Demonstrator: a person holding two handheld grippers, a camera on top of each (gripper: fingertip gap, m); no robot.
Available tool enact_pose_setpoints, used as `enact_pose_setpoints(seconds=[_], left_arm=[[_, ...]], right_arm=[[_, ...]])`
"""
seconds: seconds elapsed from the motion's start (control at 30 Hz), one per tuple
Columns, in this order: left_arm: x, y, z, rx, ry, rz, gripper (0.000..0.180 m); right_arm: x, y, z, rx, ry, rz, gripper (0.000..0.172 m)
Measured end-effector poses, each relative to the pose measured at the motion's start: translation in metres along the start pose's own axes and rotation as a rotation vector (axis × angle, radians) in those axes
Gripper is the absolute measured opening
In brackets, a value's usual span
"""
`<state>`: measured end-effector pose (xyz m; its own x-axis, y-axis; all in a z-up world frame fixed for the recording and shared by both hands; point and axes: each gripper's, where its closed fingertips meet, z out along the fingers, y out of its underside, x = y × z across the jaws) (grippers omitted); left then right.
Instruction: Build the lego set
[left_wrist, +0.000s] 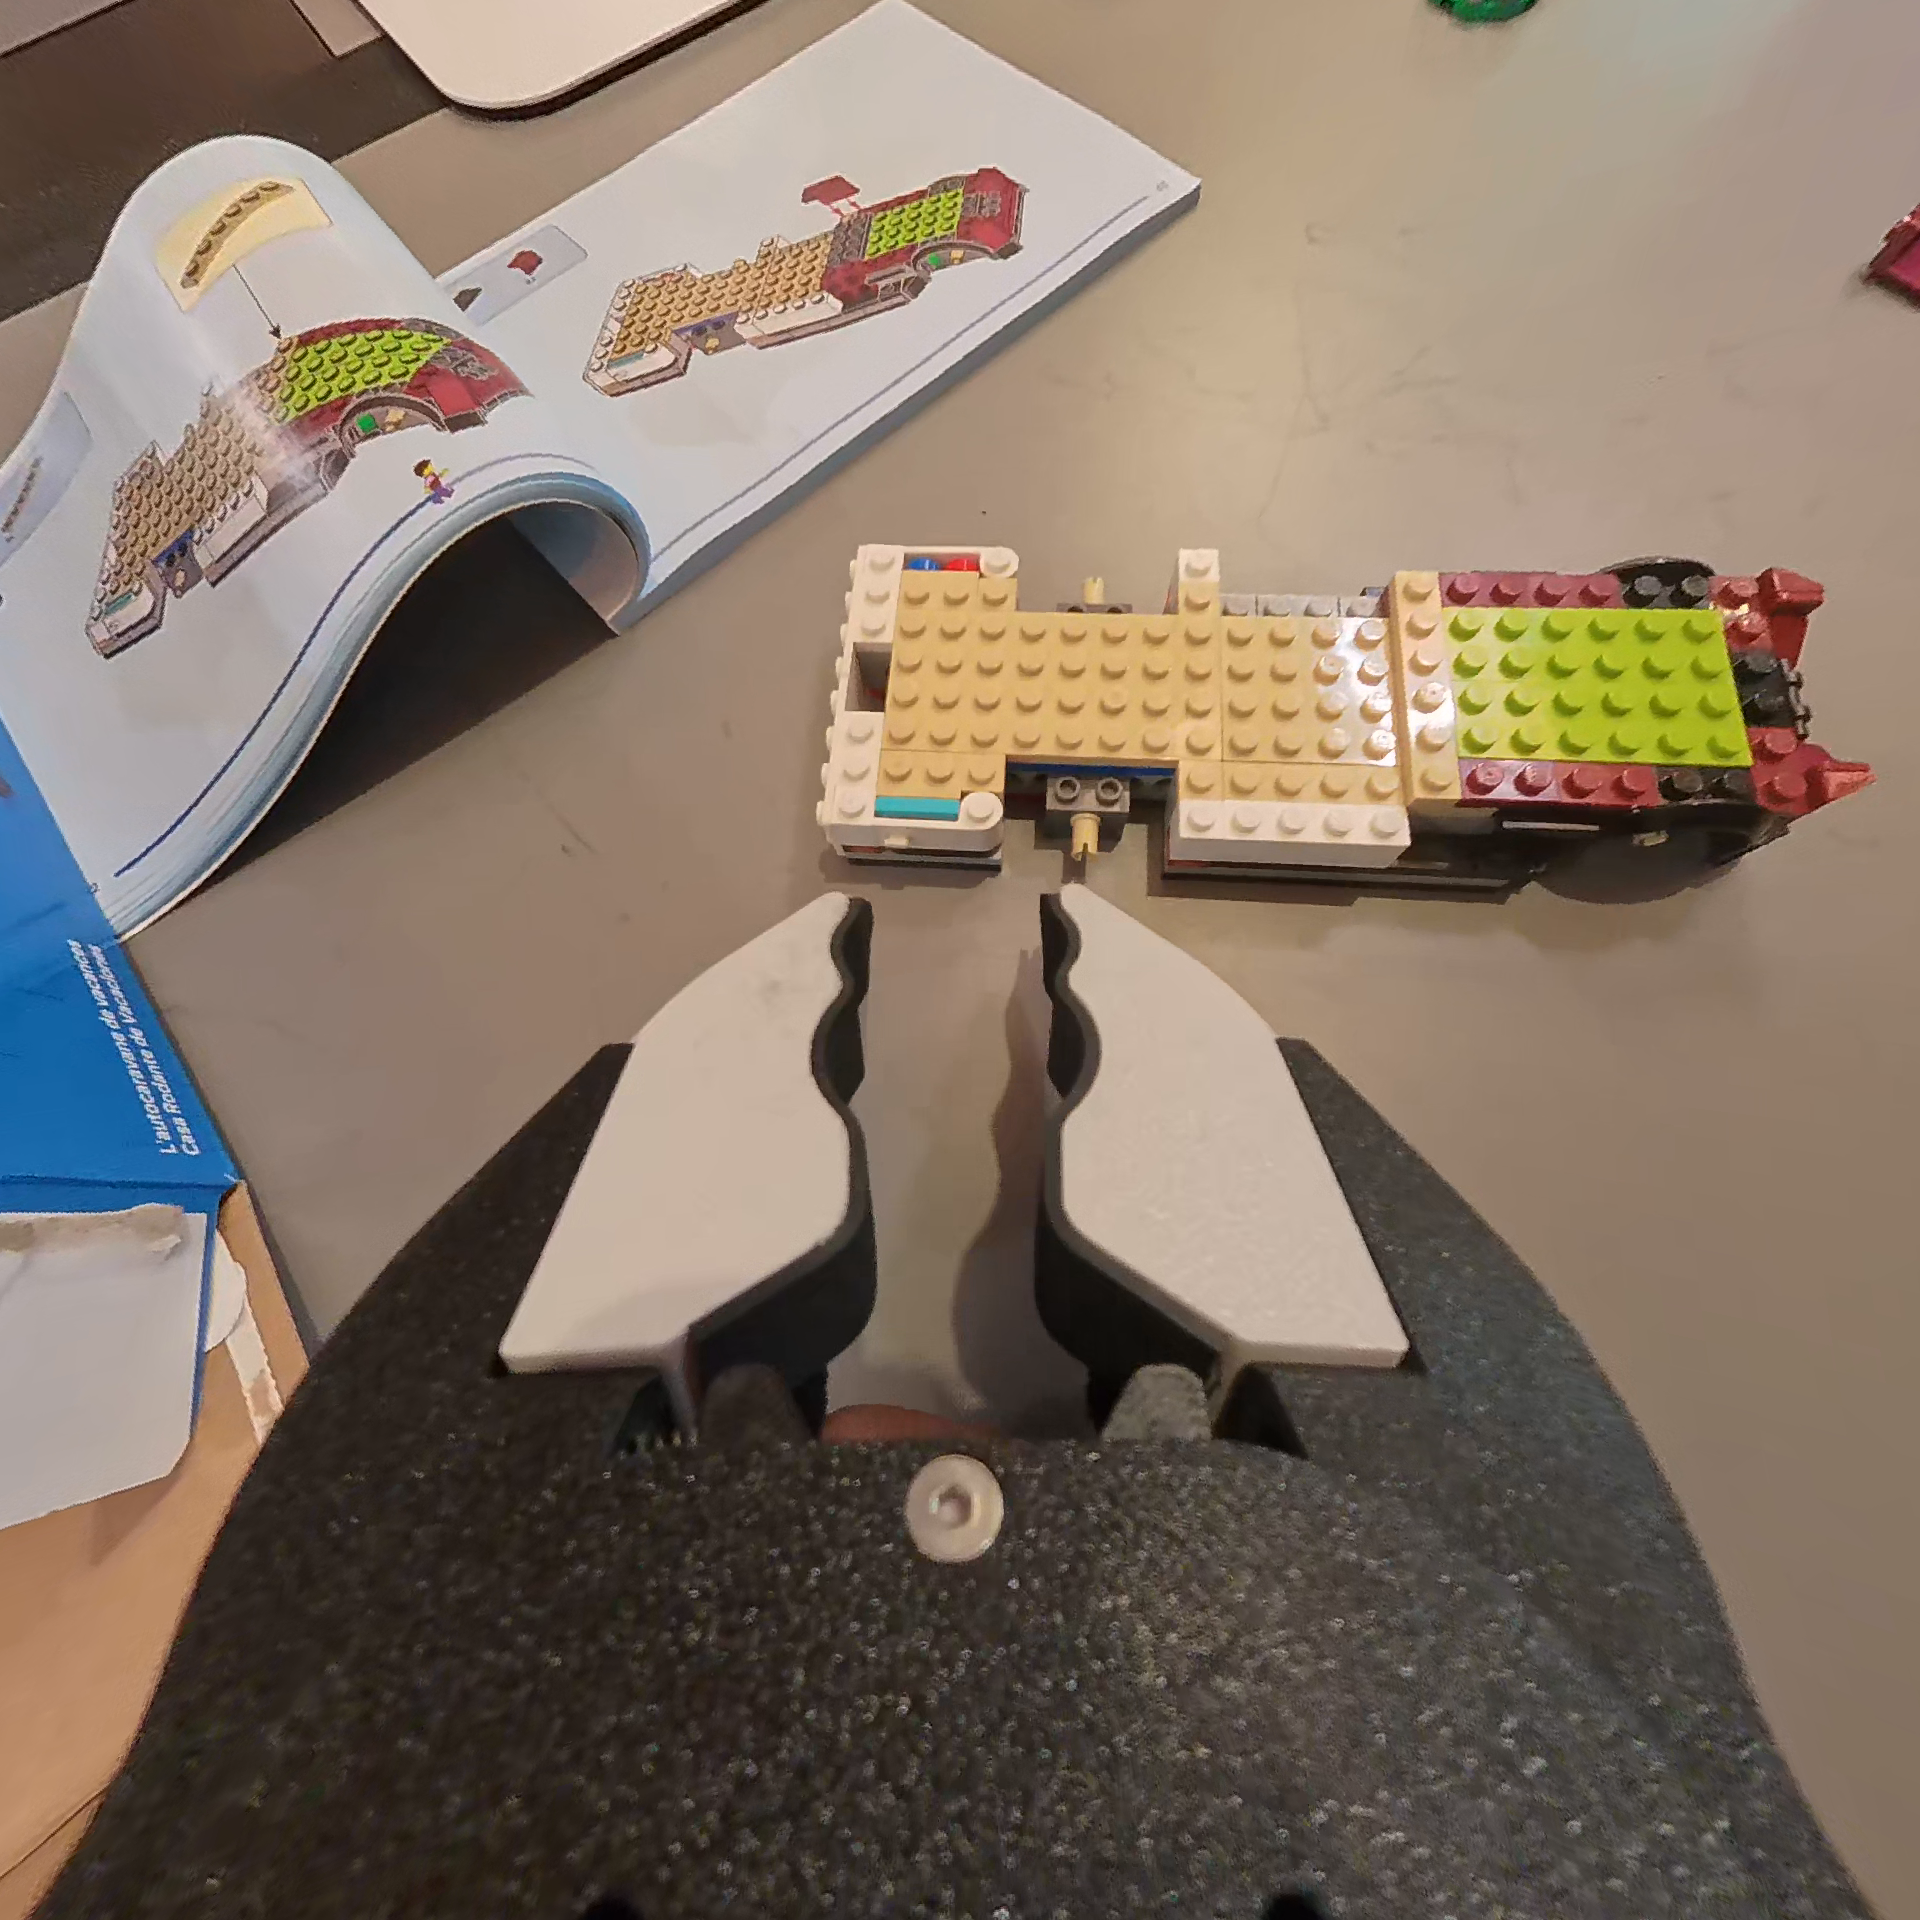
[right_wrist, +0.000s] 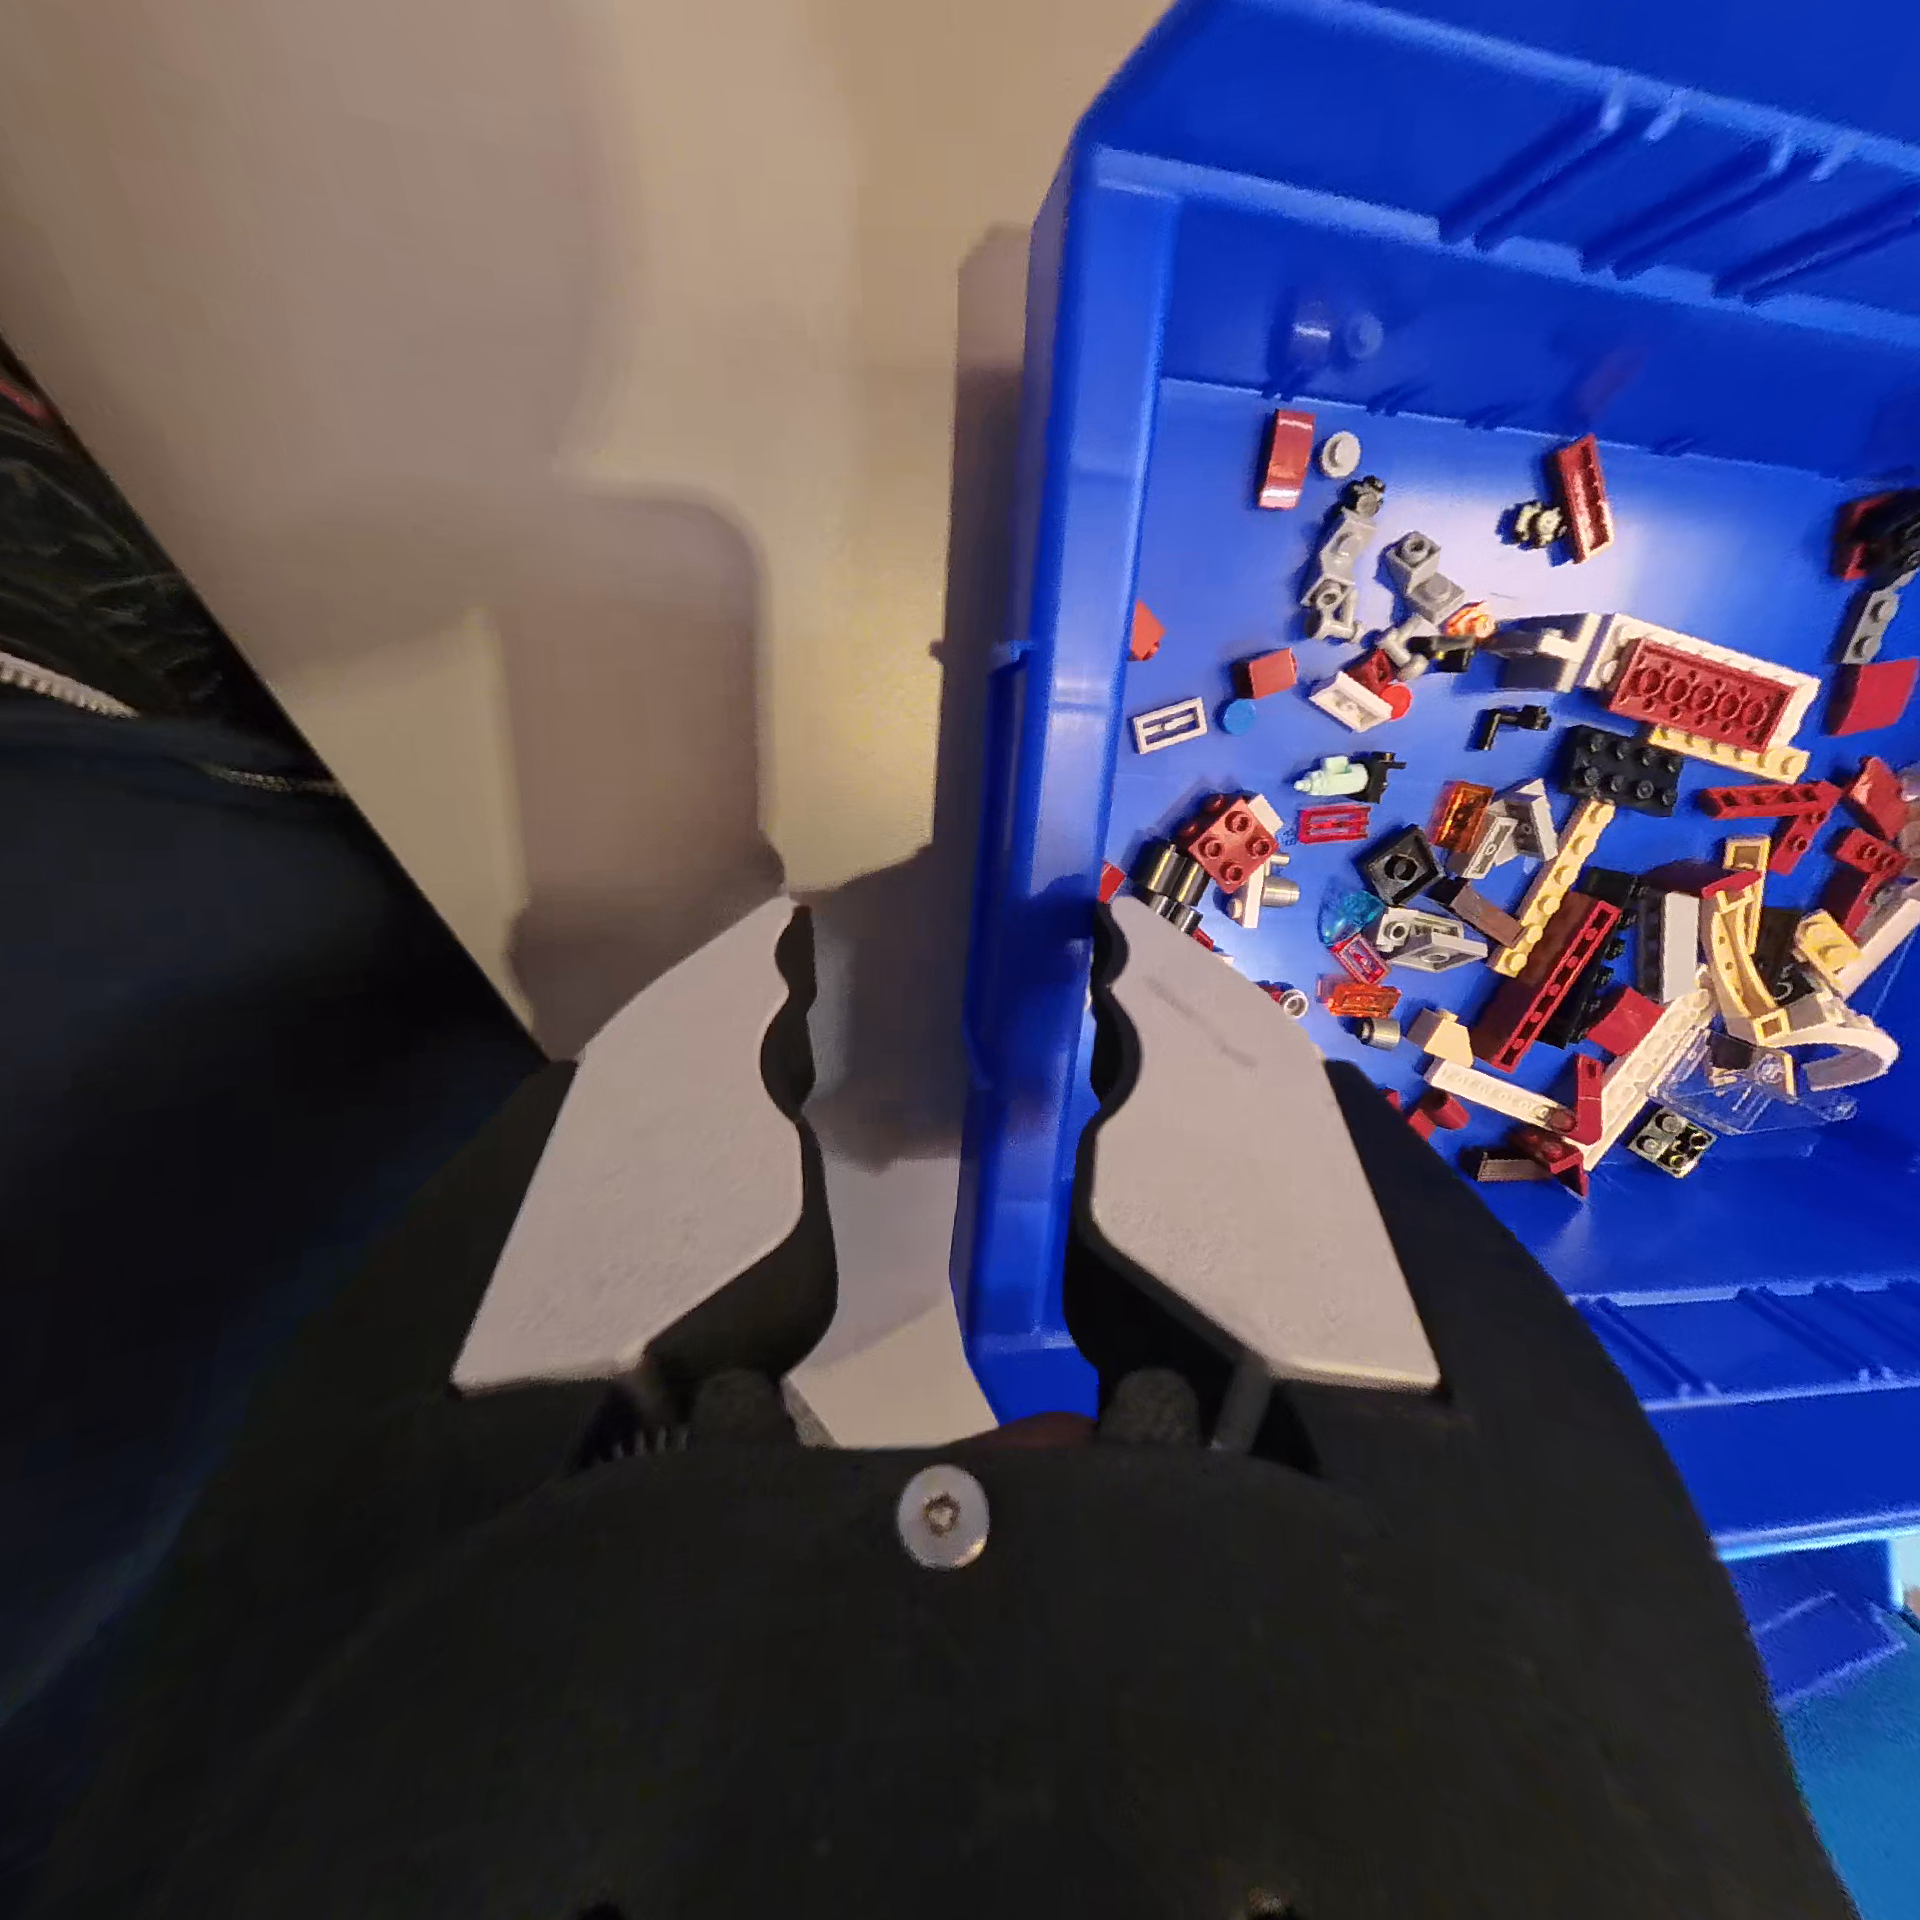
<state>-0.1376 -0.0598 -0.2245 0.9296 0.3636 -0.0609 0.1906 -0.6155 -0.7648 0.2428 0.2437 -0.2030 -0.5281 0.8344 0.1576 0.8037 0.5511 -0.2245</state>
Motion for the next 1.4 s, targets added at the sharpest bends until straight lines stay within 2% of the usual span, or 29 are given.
enact_pose_setpoints(seconds=[0.27,0.47,0.6,0.77,0.87,0.97,1.03,1.17,1.4], left_arm=[[0.0,-0.003,-0.003,0.033,0.032,-0.024,0.032],[-0.002,-0.004,-0.009,0.063,0.039,-0.04,0.032],[-0.004,-0.003,-0.012,0.071,0.036,-0.048,0.032],[-0.004,-0.008,-0.008,0.075,0.029,-0.035,0.032],[-0.001,-0.01,-0.009,0.089,0.029,-0.026,0.032],[-0.002,-0.007,-0.014,0.096,0.02,-0.033,0.032],[-0.004,-0.005,-0.018,0.101,0.015,-0.053,0.032],[-0.006,-0.003,-0.02,0.104,0.023,-0.071,0.032],[-0.006,-0.005,-0.018,0.103,0.037,-0.058,0.032]], right_arm=[[-0.022,-0.023,0.0,-0.092,-0.075,-0.18,0.053],[-0.034,-0.051,-0.004,0.003,-0.2,-0.241,0.046],[0.002,-0.045,-0.013,0.052,-0.161,-0.165,0.044],[0.101,-0.036,0.004,0.053,0.015,-0.001,0.031],[0.133,-0.033,0.025,0.045,0.018,-0.16,0.02],[0.13,-0.022,0.046,-0.014,-0.058,-0.401,0.02],[0.126,-0.021,0.055,-0.036,-0.095,-0.477,0.021],[0.115,-0.029,0.064,-0.016,-0.178,-0.471,0.02],[0.115,-0.025,0.063,-0.037,-0.197,-0.456,0.026]])
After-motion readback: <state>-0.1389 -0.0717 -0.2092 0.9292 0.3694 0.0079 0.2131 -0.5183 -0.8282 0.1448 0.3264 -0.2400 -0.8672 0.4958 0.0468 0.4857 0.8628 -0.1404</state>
